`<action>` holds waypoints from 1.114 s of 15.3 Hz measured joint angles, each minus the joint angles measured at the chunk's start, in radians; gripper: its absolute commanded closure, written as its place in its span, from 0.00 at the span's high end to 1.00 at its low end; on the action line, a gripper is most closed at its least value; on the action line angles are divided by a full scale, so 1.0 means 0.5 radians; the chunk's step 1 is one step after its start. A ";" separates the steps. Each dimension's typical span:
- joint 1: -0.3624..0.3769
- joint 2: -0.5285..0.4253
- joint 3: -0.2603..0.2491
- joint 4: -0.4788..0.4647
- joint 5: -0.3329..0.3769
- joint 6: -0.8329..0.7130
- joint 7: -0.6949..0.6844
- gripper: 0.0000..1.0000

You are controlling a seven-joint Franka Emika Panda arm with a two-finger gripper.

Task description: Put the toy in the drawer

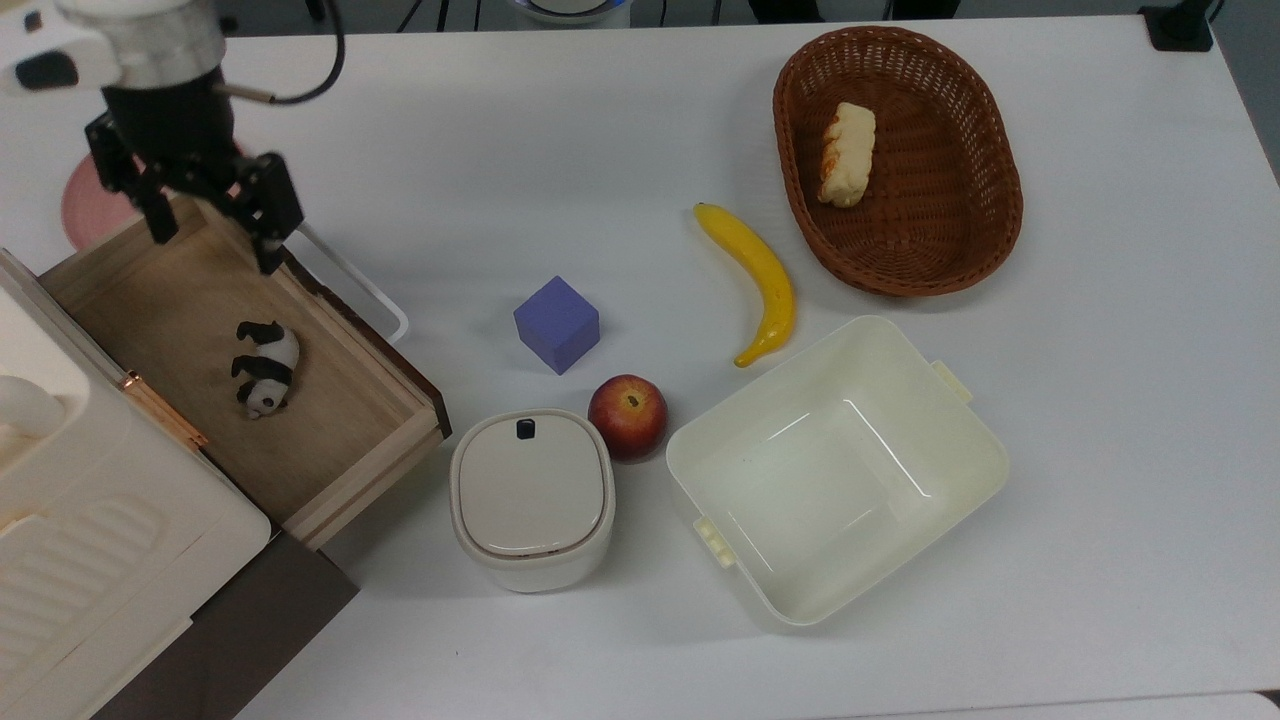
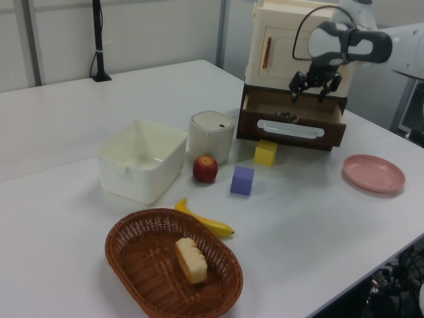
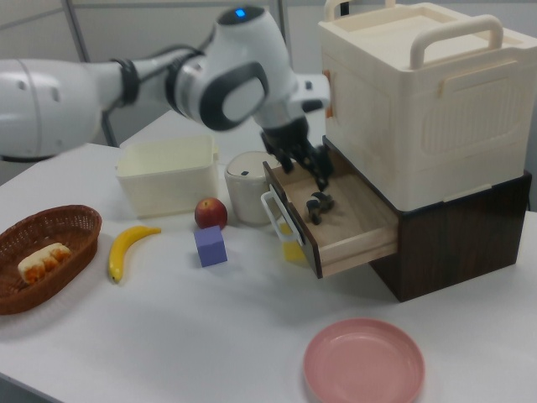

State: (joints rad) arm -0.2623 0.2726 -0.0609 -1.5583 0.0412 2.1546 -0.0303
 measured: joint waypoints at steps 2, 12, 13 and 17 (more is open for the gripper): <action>0.061 -0.110 0.007 0.008 0.001 -0.173 0.000 1.00; 0.549 -0.387 0.094 -0.098 0.004 -0.704 0.502 1.00; 0.574 -0.387 0.094 -0.122 0.001 -0.704 0.513 1.00; 0.596 -0.401 0.088 -0.138 -0.028 -0.717 0.495 1.00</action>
State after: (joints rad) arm 0.0356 0.0719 -0.0170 -1.6271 0.0270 1.7962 0.2173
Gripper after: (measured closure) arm 0.000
